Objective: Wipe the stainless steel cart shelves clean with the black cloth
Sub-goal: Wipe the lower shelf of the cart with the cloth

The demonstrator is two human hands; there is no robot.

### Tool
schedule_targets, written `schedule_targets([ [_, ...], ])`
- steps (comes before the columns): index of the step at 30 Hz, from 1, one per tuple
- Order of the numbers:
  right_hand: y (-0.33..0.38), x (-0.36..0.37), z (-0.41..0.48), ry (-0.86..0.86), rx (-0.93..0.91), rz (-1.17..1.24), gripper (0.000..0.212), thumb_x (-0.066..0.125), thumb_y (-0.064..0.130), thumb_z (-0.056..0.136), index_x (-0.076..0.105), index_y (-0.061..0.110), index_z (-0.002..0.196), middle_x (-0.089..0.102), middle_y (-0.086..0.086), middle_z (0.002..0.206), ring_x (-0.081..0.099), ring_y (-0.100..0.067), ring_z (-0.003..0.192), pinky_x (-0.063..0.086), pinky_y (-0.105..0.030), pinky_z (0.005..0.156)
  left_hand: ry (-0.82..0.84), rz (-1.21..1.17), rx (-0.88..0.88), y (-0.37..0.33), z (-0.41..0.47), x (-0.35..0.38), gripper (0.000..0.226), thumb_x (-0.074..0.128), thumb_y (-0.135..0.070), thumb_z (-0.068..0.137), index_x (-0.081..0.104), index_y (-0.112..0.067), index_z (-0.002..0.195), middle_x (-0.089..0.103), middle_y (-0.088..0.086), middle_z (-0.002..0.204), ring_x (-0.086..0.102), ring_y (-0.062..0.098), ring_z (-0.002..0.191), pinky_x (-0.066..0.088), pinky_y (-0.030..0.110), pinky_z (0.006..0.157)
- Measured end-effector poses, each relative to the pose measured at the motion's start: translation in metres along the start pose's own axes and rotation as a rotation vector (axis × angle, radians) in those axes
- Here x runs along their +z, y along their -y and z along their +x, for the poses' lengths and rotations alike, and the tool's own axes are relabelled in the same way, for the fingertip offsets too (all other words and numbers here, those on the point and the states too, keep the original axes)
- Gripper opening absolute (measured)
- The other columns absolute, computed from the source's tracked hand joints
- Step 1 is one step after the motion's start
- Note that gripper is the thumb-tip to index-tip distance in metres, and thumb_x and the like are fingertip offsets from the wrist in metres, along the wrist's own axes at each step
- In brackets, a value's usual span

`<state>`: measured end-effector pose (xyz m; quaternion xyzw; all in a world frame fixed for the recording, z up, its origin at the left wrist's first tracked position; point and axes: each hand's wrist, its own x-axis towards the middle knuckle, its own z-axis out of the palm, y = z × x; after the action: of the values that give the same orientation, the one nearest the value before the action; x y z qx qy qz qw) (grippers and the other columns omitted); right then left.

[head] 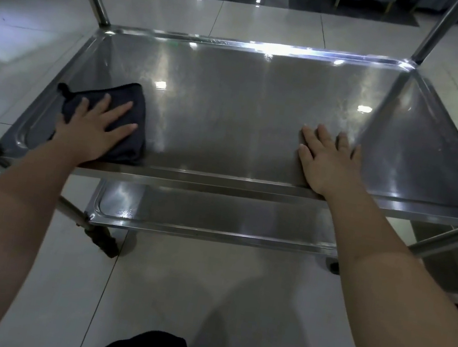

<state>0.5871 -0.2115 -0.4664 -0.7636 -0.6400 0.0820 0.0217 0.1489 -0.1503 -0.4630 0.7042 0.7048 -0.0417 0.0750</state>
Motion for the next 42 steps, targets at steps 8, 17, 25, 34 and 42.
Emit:
schedule_targets([
  [8, 0.003, 0.000, -0.001, 0.036, 0.020, -0.009, 0.052, 0.012, 0.050, 0.103, 0.004, 0.042, 0.154, -0.005, 0.011, 0.164, -0.007, -0.034, 0.149, -0.006, -0.059, 0.117, -0.044, -0.013, 0.023, -0.068, -0.003, 0.005, 0.057, 0.019, -0.077, 0.088, 0.002, -0.066, 0.141, -0.006, -0.012, 0.163, -0.005, 0.034, 0.148, 0.002, 0.072, 0.109],
  [17, -0.001, 0.003, -0.001, 0.015, 0.017, 0.001, 0.053, 0.012, 0.051, 0.102, 0.005, 0.043, 0.154, -0.002, 0.010, 0.164, -0.005, -0.033, 0.149, -0.005, -0.058, 0.117, -0.027, 0.012, 0.344, -0.263, -0.023, 0.020, 0.065, 0.013, -0.080, 0.085, 0.000, -0.060, 0.145, -0.008, -0.008, 0.163, -0.015, 0.039, 0.146, -0.008, 0.075, 0.103],
  [25, -0.001, 0.000, -0.002, 0.013, -0.002, 0.023, 0.052, 0.016, 0.053, 0.102, 0.010, 0.045, 0.153, 0.001, 0.012, 0.164, -0.002, -0.031, 0.149, -0.004, -0.057, 0.117, -0.049, -0.034, 0.345, -0.200, -0.009, 0.015, 0.064, 0.018, -0.084, 0.081, 0.005, -0.065, 0.141, -0.001, -0.014, 0.163, -0.004, 0.028, 0.149, 0.002, 0.065, 0.112],
  [34, 0.002, -0.001, -0.004, 0.028, -0.003, -0.025, 0.059, 0.018, 0.061, 0.098, 0.006, 0.044, 0.153, 0.000, 0.010, 0.164, -0.002, -0.033, 0.149, -0.004, -0.058, 0.117, -0.073, -0.052, 0.084, -0.035, 0.005, 0.008, 0.057, 0.023, -0.080, 0.086, 0.005, -0.068, 0.140, 0.003, -0.015, 0.162, 0.001, 0.026, 0.149, 0.006, 0.063, 0.113],
  [42, 0.082, -0.003, -0.008, -0.009, -0.236, -0.022, 0.059, 0.022, 0.057, 0.100, 0.011, 0.037, 0.154, 0.002, 0.007, 0.164, -0.002, -0.024, 0.151, 0.001, -0.058, 0.116, -0.067, -0.036, 0.088, -0.032, 0.004, 0.007, 0.058, 0.020, -0.079, 0.086, 0.003, -0.068, 0.140, -0.001, -0.014, 0.163, -0.003, 0.028, 0.149, 0.003, 0.066, 0.112],
])
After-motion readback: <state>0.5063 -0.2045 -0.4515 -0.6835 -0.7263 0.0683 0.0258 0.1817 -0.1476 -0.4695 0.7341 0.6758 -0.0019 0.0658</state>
